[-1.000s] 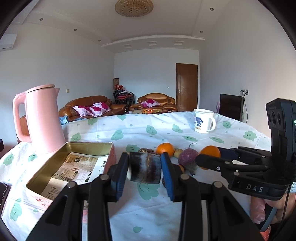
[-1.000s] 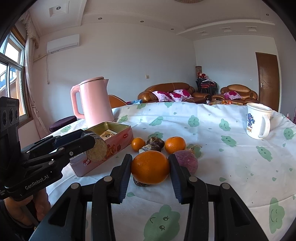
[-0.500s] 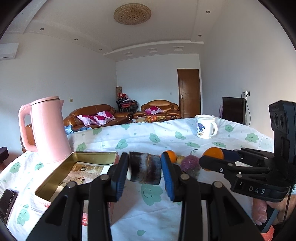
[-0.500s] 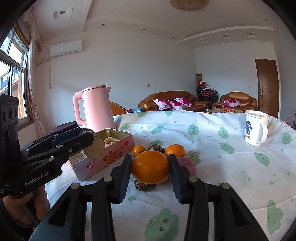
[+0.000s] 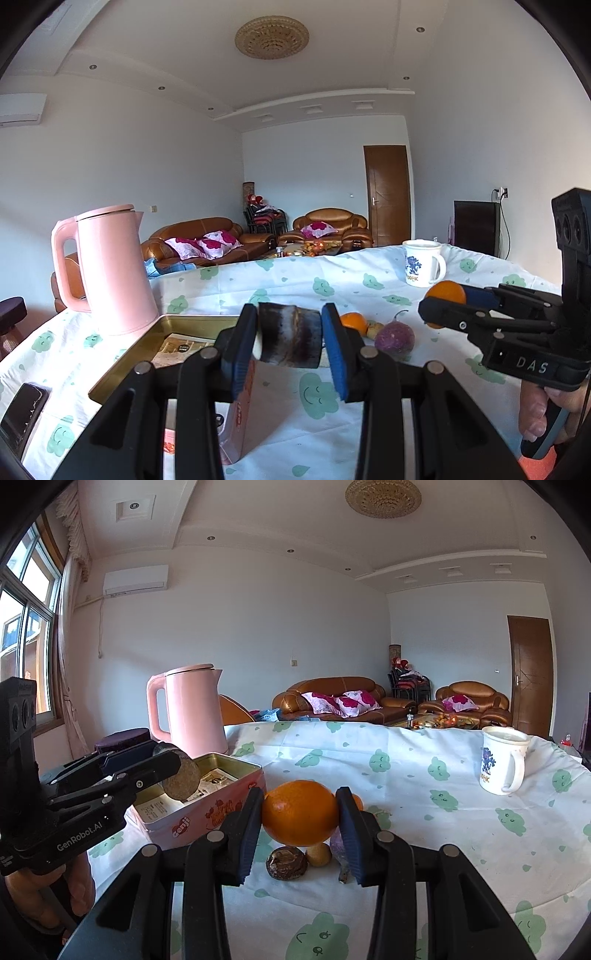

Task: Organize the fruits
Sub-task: 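Carry the taro piece and the orange toward the pink tin box with both tools, then lower the taro piece into the tin box and open the left tool, then lower the orange into the tin box and open the right tool, then grasp the round brown root with the left tool while the right tool approaches the purple beet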

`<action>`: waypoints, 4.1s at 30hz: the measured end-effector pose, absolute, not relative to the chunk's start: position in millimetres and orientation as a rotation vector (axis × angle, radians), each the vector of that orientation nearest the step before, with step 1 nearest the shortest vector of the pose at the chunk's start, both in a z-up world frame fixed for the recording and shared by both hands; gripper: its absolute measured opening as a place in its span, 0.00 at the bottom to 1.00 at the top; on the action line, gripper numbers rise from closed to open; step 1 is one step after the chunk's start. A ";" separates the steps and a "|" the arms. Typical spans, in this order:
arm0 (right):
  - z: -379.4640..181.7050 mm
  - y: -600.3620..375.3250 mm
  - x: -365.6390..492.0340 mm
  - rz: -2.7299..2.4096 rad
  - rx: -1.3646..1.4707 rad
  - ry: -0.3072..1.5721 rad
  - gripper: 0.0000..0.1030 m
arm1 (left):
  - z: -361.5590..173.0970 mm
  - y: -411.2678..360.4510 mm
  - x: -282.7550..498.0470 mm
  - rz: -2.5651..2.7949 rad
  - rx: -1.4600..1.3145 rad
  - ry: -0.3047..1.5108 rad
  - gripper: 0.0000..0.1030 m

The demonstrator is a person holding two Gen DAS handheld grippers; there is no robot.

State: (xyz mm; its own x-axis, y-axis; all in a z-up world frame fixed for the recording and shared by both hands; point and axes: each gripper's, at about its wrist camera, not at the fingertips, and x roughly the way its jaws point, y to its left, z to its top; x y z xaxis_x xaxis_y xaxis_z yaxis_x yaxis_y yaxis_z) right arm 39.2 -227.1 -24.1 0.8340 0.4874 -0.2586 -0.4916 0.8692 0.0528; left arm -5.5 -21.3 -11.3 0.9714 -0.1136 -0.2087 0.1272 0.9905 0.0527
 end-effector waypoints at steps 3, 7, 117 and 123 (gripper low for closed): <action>-19.3 -225.0 40.2 0.516 -0.026 0.267 0.41 | -9.7 -18.0 -3.9 -0.110 0.062 0.209 0.36; -13.7 -219.3 41.9 0.525 -0.039 0.265 0.41 | -8.3 -13.2 -1.2 -0.097 0.056 0.213 0.36; -22.8 -201.8 118.2 0.391 -0.177 0.510 0.62 | -25.6 -0.4 66.1 -0.116 0.014 0.474 0.74; -37.6 -234.2 132.6 0.342 -0.088 0.574 0.62 | -38.4 -41.2 75.1 -0.208 0.053 0.545 0.74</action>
